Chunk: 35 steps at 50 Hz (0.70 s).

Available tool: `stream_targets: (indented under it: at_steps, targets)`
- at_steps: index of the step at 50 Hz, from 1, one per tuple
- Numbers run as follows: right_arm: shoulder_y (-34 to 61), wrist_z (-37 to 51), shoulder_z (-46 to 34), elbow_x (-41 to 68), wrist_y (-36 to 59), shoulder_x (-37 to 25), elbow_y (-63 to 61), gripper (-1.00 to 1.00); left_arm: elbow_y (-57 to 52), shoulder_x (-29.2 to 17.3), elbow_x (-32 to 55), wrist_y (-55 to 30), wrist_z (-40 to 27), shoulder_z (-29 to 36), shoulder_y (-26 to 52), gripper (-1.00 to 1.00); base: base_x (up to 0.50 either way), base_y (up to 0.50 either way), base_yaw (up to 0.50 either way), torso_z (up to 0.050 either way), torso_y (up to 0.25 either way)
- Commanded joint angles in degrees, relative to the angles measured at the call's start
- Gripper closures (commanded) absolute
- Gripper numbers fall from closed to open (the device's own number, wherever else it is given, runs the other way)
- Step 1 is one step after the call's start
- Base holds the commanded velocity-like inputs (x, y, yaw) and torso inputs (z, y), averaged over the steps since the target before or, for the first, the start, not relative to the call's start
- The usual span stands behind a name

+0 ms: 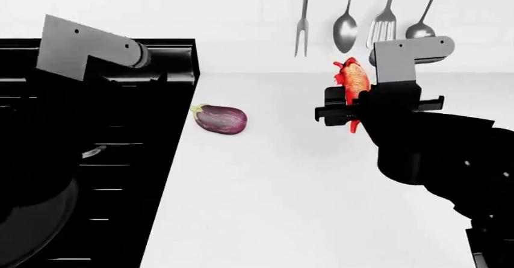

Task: Place both pans onto different burners. Then place the eggplant and the fish on different pans.

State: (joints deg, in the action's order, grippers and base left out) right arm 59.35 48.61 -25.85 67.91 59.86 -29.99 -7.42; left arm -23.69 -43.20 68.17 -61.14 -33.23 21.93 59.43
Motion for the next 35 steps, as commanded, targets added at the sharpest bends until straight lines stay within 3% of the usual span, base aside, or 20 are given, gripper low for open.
stream_targets:
  at_steps: [1,12,24,35]
  targets:
    - [-0.9,0.2,1.5,0.7,0.3,-1.8,-2.0,1.00,19.3,6.5,-13.7,-2.2,18.0,16.5,16.2,-1.00,0.00,0.00,0.00,0.000,0.000]
    - [-0.7,-0.8,1.0,-0.2,-0.8,-1.2,-0.6,1.00,28.3,8.7,-18.7,-4.3,31.0,27.1,23.4,-1.00,0.00,0.00,0.00,0.000,0.000]
    - [-1.0,-0.5,1.2,0.3,-1.0,-1.0,-1.1,1.00,28.3,10.2,-19.0,-4.7,41.4,33.1,27.6,-1.00,0.00,0.00,0.00,0.000,0.000]
    - [-1.2,-0.6,1.8,0.8,-1.5,-1.4,-0.9,1.00,38.8,15.9,-24.6,0.8,50.3,39.4,31.8,-1.00,0.00,0.00,0.00,0.000,0.000]
